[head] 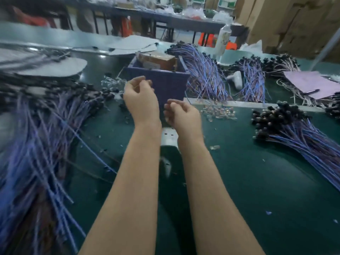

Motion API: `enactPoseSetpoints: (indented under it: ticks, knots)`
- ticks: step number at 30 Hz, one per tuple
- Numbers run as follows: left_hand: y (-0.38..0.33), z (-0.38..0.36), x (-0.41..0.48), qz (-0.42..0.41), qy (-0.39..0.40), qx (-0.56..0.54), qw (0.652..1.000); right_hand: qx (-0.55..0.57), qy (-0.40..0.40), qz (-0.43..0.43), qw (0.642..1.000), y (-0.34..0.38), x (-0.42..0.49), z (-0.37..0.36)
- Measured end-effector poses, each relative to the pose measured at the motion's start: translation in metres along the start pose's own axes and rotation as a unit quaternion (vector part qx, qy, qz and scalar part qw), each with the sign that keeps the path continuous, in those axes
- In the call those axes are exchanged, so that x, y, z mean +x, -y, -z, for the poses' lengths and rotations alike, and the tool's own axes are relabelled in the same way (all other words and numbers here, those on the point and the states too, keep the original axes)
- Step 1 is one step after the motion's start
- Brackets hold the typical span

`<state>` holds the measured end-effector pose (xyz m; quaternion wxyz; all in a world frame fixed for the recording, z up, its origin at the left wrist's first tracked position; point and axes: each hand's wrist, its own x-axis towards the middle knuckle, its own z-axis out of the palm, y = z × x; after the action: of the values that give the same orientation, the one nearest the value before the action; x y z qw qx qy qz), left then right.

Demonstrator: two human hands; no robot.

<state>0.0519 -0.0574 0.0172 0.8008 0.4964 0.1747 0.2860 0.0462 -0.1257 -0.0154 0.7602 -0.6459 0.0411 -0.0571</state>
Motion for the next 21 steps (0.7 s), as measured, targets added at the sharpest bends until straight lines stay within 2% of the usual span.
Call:
enactPoseSetpoints:
  ticks: [2, 5, 10, 12, 17, 21]
  knots:
    - [-0.011, 0.028, 0.020, -0.016, -0.063, -0.010, 0.998, -0.095, 0.088, -0.002, 0.992, -0.015, -0.005, -0.037]
    - [-0.025, 0.061, 0.040, -0.035, -0.131, -0.014, 0.991, -0.243, 0.196, 0.013, 0.950, -0.029, -0.012, -0.082]
    - [-0.041, 0.085, 0.055, -0.059, -0.159, -0.032, 0.985, -0.356, 0.305, 0.020, 0.883, -0.044, -0.018, -0.136]
    - [-0.043, 0.086, 0.055, -0.058, -0.154, -0.035, 0.986, -0.365, 0.314, -0.007, 0.876, -0.049, -0.017, -0.147]
    - [-0.043, 0.081, 0.053, -0.049, -0.148, -0.066, 0.986, -0.318, 0.259, -0.038, 0.911, -0.043, -0.013, -0.136]
    - [-0.035, 0.074, 0.049, -0.060, -0.150, -0.036, 0.986, -0.314, 0.251, 0.076, 0.912, -0.015, -0.014, -0.103]
